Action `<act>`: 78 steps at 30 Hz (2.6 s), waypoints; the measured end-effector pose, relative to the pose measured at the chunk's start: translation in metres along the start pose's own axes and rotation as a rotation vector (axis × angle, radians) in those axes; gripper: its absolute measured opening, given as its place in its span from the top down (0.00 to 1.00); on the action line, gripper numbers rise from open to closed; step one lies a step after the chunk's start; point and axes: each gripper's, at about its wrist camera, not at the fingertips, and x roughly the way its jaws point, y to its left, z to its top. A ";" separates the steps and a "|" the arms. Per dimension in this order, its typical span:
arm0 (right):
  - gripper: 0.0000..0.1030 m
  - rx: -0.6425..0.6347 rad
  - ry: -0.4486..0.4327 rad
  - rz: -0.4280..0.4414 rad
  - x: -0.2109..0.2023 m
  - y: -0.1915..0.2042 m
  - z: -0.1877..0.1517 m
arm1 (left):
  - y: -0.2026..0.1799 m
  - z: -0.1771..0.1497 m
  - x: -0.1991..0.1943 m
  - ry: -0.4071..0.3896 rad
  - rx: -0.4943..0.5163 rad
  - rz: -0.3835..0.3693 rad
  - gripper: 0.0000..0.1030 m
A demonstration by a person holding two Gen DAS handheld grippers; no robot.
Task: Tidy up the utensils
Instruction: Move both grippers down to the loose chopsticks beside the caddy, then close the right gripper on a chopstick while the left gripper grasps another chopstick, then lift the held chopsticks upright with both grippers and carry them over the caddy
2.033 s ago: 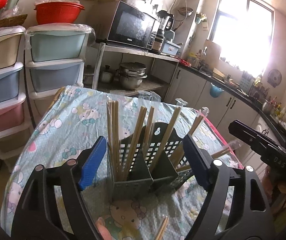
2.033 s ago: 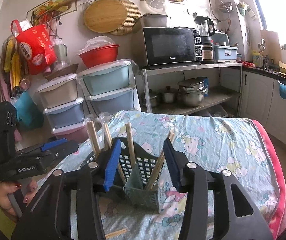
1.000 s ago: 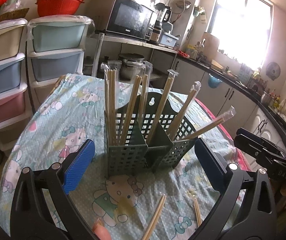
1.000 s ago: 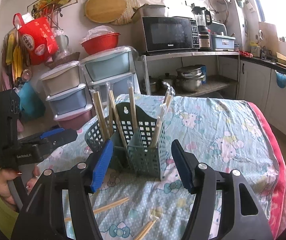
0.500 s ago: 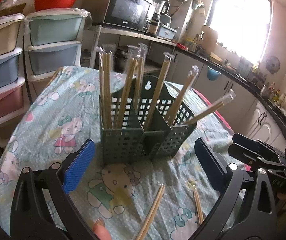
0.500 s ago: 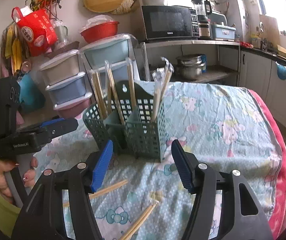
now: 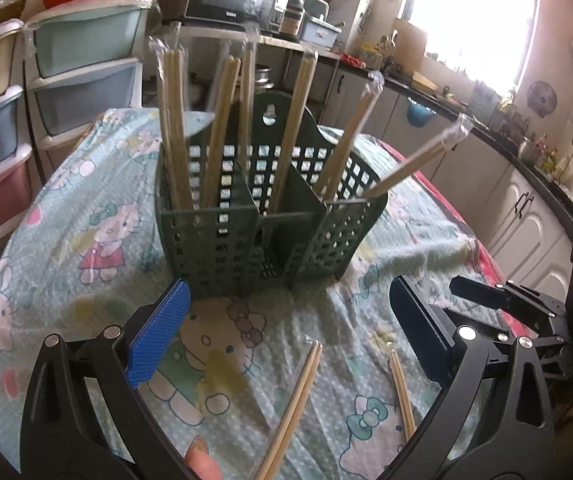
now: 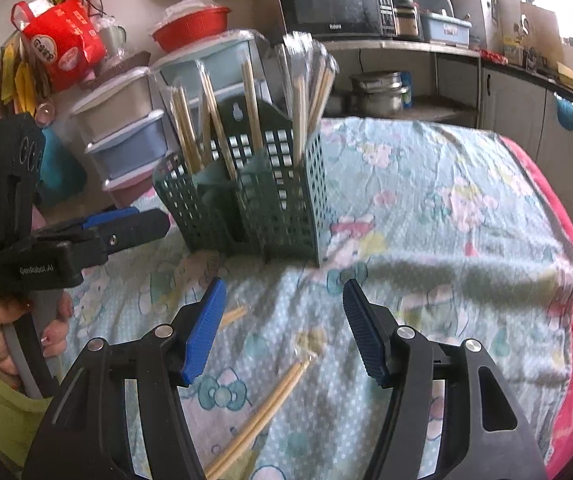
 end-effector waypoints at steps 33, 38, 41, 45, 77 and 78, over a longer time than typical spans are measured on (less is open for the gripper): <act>0.74 0.089 0.225 0.040 0.060 -0.012 -0.043 | -0.023 -0.040 0.072 0.228 0.077 -0.052 0.47; 0.85 0.081 0.213 0.035 0.060 -0.012 -0.045 | -0.023 -0.043 0.083 0.263 0.071 -0.063 0.59; 0.89 0.093 0.208 0.043 0.061 -0.014 -0.044 | -0.024 -0.045 0.086 0.269 0.079 -0.058 0.61; 0.89 0.103 0.203 0.054 0.059 -0.016 -0.043 | -0.027 -0.046 0.091 0.270 0.103 -0.036 0.71; 0.94 0.024 -0.003 0.073 0.002 0.006 0.010 | 0.008 0.011 -0.010 -0.002 -0.017 -0.062 0.97; 0.94 0.017 -0.013 0.075 0.000 0.008 0.013 | 0.009 0.015 -0.015 -0.016 -0.017 -0.060 0.97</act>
